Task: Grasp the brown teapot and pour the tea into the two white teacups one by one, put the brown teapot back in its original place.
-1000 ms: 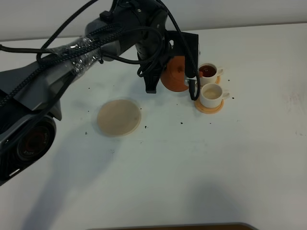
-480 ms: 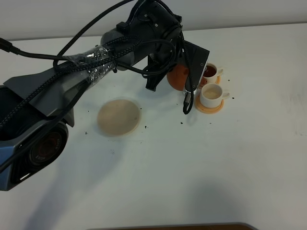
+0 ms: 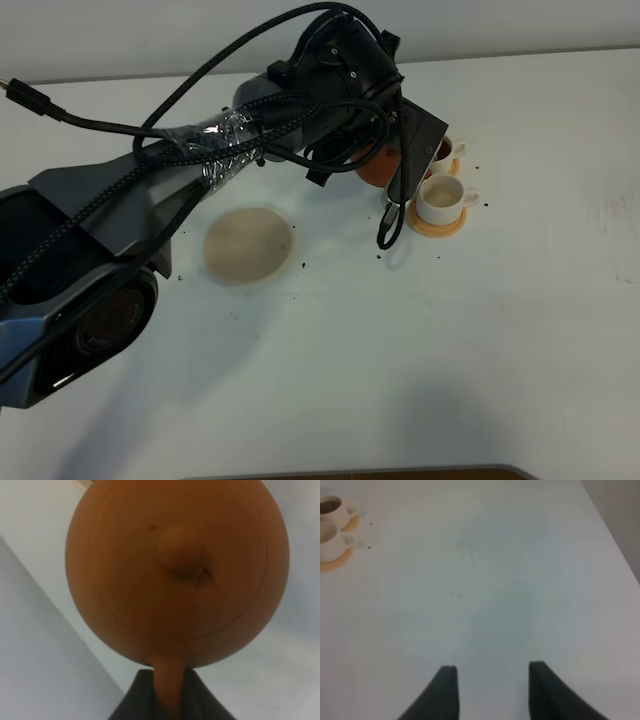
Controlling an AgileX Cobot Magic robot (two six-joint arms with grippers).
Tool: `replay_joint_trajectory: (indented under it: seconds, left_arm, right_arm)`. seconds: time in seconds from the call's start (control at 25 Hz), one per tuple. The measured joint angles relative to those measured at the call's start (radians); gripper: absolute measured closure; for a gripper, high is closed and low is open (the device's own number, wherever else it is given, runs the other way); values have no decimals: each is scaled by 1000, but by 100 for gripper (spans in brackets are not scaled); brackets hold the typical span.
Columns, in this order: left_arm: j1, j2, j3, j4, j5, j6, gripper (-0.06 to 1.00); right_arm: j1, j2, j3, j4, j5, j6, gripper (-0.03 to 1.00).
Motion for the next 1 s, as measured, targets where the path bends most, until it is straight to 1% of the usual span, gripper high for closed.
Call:
replay_joint_trajectory:
  seconds: [0.28,0.56,0.84,1.0]
  left_arm:
    - [-20,0,0,22,-11,53,80]
    - [-37,0,0,92,-19,68,80]
    - [-53,0,0,110,-35,121,80]
    - [-59,0,0,137,-45,135,80]
  right_arm:
    - [0,0,0,0,0,0,60]
    - [0,0,0,0,0,0,60]
    - [0,0,0,0,0,0,60]
    - [0,0,0,0,0,0,60]
